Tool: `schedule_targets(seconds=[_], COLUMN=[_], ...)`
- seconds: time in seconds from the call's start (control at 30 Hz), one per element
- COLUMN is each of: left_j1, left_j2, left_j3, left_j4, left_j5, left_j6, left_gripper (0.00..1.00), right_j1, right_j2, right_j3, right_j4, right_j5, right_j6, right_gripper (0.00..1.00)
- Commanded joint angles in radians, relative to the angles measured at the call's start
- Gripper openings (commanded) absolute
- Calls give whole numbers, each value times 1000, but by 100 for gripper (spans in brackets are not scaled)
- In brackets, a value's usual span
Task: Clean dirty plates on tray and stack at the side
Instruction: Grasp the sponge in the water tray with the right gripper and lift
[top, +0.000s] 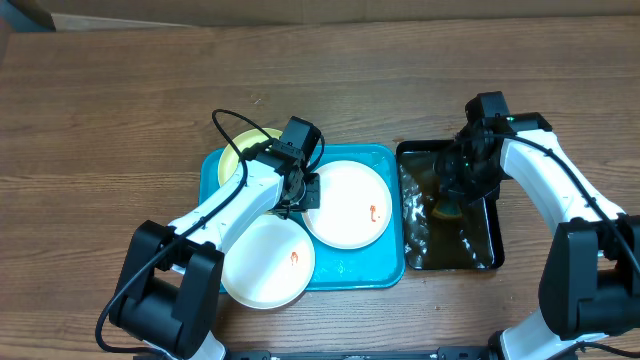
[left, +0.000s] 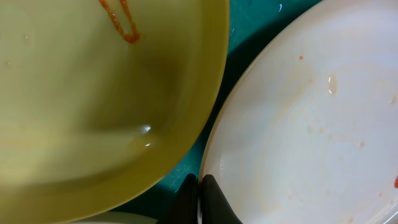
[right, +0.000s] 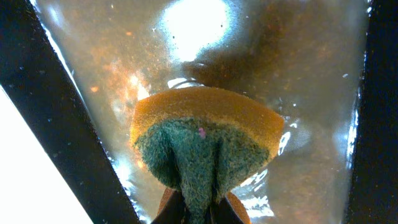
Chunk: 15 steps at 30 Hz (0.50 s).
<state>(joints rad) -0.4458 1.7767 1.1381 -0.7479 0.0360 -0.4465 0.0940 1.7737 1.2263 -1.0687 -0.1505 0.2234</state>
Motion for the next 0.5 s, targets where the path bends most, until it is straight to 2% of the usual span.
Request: schedule_targets(seconds=[0.0, 0.23, 0.47], left_j1=[-9, -10, -9], left_j2=[8, 8, 8], left_j3=[19, 19, 16], left_j4=[-4, -19, -29], left_j5=[-17, -16, -10], left_j6=[-4, -3, -3], left_gripper=[4, 4, 4], right_j1=[4, 14, 14], right_j2=[-24, -24, -24], right_j3=[33, 33, 116], right_j4=[5, 23, -37], right_j5=[40, 104, 6], right_j6=[12, 13, -38], right_gripper=[4, 4, 4])
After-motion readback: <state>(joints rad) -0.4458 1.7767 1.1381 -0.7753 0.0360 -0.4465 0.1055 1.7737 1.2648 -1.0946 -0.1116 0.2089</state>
